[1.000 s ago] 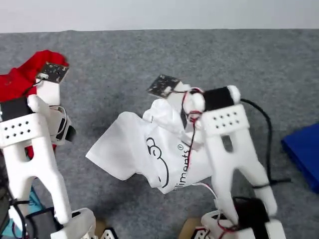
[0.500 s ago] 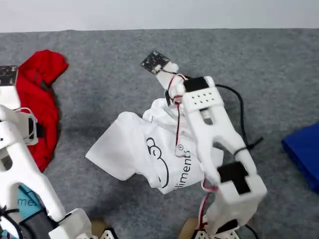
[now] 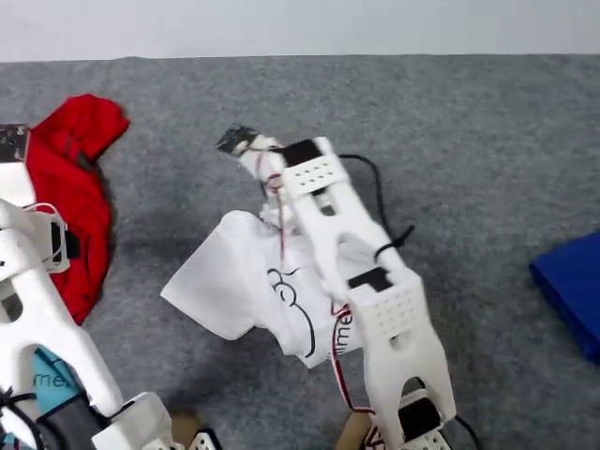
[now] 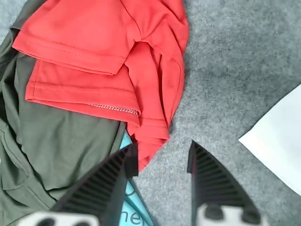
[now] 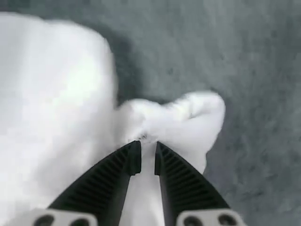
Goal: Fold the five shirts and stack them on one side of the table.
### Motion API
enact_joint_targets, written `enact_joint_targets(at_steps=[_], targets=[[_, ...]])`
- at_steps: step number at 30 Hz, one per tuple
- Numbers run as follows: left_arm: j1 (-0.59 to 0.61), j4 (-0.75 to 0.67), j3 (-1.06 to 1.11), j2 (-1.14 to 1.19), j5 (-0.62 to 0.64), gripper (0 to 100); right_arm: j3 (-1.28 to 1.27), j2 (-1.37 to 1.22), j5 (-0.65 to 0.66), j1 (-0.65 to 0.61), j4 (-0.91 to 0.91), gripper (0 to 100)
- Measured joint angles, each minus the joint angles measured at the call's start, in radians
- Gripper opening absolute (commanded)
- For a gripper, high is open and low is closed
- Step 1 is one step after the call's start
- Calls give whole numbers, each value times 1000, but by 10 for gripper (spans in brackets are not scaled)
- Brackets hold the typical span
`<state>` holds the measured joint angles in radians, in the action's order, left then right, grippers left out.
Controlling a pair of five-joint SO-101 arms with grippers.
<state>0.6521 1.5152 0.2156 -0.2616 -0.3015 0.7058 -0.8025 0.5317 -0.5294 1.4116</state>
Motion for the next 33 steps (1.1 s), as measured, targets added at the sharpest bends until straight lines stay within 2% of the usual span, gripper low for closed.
enact_joint_targets(at_steps=[5, 9, 11, 15, 20, 27, 33], targets=[[0, 0, 0, 0, 12, 182, 216, -5, 0, 12, 104, 65], [-11, 0, 23, 0, 15, 184, 374, -5, 0, 64, 259, 93], [-44, 0, 58, 0, 15, 184, 428, -3, 0, 89, 328, 125], [-130, 0, 127, 0, 15, 184, 442, -2, 0, 132, 342, 174], [-157, 0, 129, 0, 15, 183, 281, 150, 0, 130, 342, 179], [-160, 0, 129, 0, 15, 182, -152, 445, 0, 130, 342, 180], [-160, 0, 141, 0, 15, 182, -338, 448, 0, 166, 342, 180]])
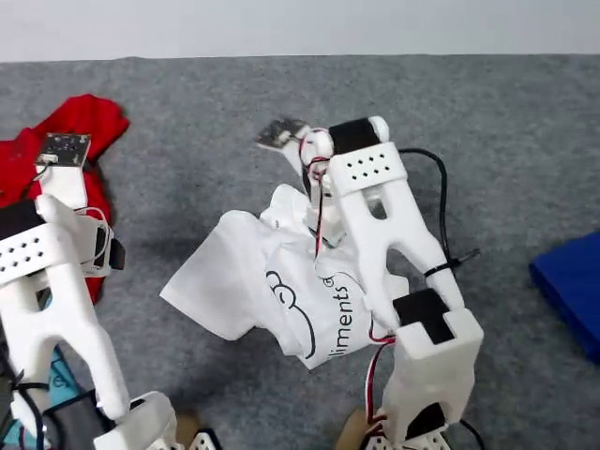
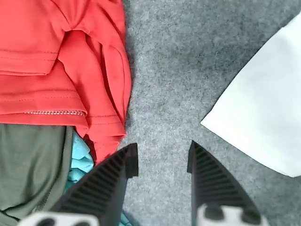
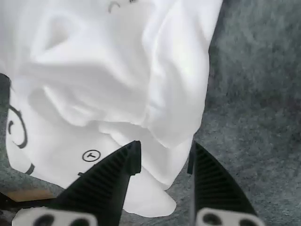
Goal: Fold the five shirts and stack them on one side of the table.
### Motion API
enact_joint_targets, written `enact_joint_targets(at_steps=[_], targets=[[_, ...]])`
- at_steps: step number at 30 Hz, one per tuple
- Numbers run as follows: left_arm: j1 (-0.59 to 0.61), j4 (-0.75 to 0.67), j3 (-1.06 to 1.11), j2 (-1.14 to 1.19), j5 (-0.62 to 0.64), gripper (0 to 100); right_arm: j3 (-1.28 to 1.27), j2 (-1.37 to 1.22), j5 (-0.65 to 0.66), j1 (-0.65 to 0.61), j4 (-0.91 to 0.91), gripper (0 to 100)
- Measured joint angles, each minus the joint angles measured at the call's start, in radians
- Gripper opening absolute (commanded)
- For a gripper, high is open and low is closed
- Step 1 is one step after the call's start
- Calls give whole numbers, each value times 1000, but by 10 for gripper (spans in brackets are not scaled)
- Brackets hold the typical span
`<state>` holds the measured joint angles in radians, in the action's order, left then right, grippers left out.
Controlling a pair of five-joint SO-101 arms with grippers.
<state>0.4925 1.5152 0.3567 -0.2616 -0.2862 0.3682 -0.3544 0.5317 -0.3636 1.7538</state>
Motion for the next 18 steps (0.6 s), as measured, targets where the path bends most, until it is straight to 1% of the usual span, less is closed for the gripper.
enact_joint_targets(at_steps=[8, 11, 13, 16, 17, 18], targets=[[0, -2, 66, 0, 0, 182, -6, -137, 0, 49, -6, 177], [25, -3, 69, 0, 0, 182, -6, -161, 0, 55, -35, 175], [49, -3, 69, 0, 0, 182, -6, -167, 0, 54, -81, 139], [87, -3, 69, 0, 0, 182, -6, -167, 0, 51, -153, 23], [100, -3, 69, 0, 0, 182, -6, -167, 0, 51, -173, 7], [110, -3, 69, 0, 0, 182, -6, -167, 0, 52, -187, 13]])
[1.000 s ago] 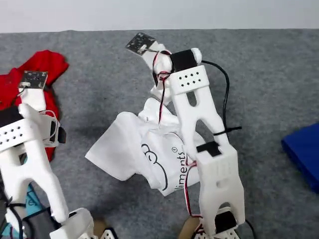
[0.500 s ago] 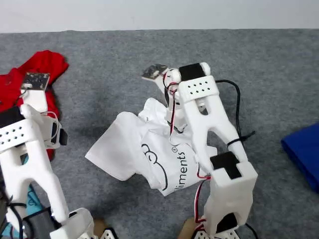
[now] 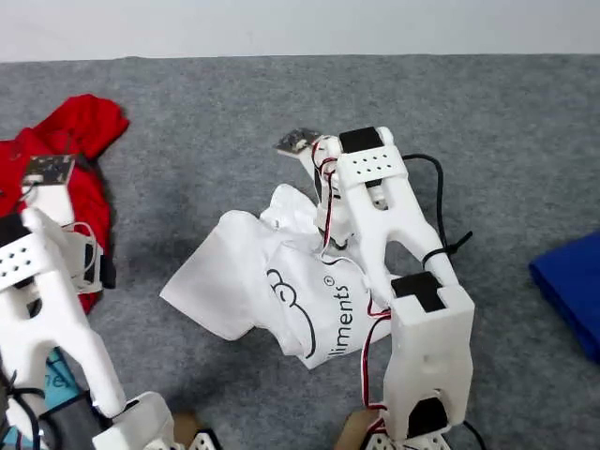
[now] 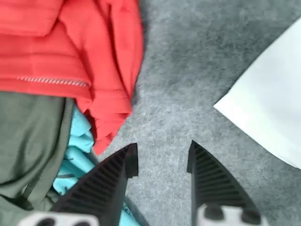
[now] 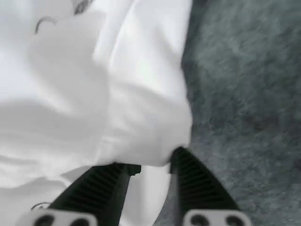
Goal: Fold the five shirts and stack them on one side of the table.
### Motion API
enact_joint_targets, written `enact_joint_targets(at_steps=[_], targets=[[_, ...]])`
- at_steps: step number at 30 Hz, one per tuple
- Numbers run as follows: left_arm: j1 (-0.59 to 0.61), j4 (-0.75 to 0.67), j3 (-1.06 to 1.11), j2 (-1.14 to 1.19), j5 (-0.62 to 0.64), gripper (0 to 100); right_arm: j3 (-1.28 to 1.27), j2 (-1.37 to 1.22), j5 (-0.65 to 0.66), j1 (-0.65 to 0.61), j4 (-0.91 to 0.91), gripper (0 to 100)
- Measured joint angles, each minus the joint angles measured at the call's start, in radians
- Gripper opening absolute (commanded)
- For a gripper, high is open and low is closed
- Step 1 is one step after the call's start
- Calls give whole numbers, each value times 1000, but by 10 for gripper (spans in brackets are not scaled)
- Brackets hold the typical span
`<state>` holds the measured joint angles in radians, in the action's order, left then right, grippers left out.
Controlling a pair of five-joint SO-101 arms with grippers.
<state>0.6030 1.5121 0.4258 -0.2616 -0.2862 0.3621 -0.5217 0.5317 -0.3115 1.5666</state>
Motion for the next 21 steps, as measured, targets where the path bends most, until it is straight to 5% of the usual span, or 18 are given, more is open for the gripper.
enact_joint_targets(at_steps=[9, 21], targets=[[58, 0, 0, 0, -57, 182, 221, 0, 127, -69, -9, 11], [215, -20, 0, 0, -63, 182, 463, 0, 176, -433, 130, 11]])
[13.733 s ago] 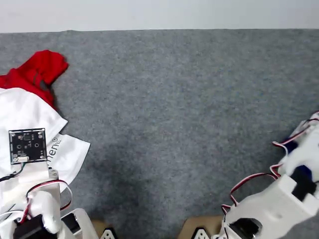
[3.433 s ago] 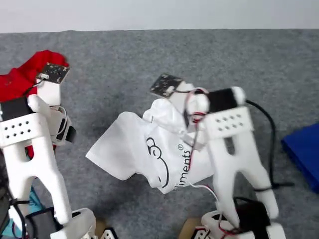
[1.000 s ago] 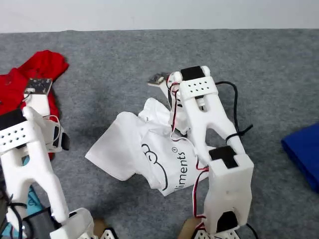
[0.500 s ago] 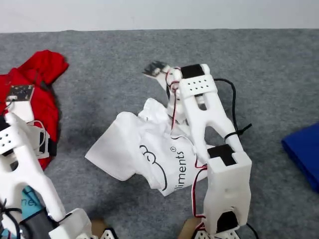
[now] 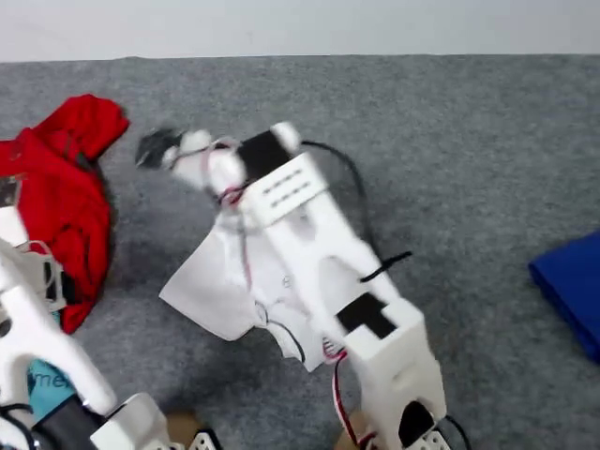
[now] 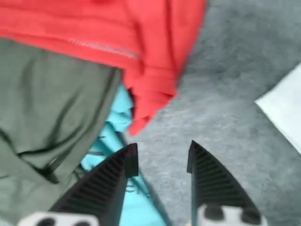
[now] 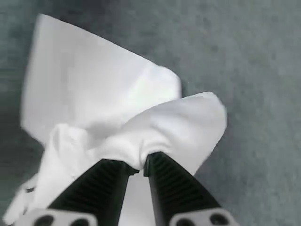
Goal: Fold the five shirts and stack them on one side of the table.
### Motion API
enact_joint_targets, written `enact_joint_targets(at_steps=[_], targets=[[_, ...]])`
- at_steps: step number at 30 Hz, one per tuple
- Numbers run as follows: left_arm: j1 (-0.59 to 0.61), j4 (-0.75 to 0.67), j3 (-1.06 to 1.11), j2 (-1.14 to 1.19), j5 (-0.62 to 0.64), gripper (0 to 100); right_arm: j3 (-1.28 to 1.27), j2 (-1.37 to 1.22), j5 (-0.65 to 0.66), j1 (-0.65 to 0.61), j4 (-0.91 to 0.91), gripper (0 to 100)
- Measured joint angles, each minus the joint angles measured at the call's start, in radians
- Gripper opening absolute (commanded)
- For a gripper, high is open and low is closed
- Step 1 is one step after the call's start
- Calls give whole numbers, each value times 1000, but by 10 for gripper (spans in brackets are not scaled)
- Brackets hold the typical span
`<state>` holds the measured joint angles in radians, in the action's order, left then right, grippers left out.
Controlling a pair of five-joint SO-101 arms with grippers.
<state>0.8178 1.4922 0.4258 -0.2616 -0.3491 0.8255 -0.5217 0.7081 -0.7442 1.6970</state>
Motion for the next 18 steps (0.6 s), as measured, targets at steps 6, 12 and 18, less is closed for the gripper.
enact_joint_targets(at_steps=[6, 12, 18], targets=[[121, -31, 0, 0, 0, 182, 5, 0, 71, -222, 55, 39], [170, -35, 0, 0, -3, 182, -35, 0, 40, -269, 57, 273], [193, -35, 0, 0, -60, 182, -35, 0, -98, -222, 57, 275]])
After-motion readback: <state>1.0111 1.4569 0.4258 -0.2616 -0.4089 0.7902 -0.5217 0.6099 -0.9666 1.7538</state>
